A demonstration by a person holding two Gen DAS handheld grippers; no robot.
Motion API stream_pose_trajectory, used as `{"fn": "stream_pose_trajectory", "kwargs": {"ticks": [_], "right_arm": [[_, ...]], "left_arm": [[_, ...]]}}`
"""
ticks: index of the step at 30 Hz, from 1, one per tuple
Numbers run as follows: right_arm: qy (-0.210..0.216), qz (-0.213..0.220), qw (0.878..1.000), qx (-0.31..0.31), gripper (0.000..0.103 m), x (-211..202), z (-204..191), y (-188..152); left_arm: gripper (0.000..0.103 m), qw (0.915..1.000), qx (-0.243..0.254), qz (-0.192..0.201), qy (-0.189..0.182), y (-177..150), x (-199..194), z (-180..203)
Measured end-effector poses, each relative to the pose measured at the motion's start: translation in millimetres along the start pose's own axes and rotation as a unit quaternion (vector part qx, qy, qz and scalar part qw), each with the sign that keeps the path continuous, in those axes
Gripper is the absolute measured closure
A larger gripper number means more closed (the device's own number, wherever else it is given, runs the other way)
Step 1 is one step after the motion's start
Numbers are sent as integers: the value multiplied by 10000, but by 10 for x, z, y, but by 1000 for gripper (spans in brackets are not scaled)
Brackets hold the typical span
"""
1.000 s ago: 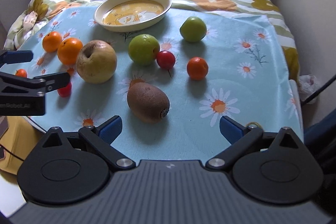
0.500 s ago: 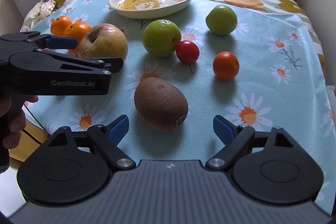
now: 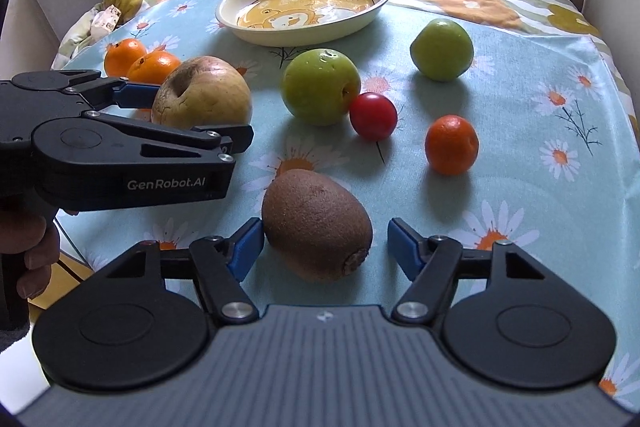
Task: Organize fruits
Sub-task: 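Close the left gripper on the wrinkled apple while the right gripper grasps the brown kiwi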
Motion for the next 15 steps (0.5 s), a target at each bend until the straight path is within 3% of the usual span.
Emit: {"fn": "stream_pose_trajectory", "kwargs": {"ticks": [15], "right_arm": [[19, 96, 9999, -136, 32, 10, -36, 28]], "left_arm": [[24, 9999, 47, -39, 84, -61, -65, -5]]}}
Point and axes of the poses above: each gripper's, at about its wrist camera, not at the fingertips, and x roughly the way its jaws point, z to its right, y to its top, the point moved 2 cm from there along x, roughly the way its jaws point, and after that the axes turned 12 degrees about -x, right-handed, at the moved point
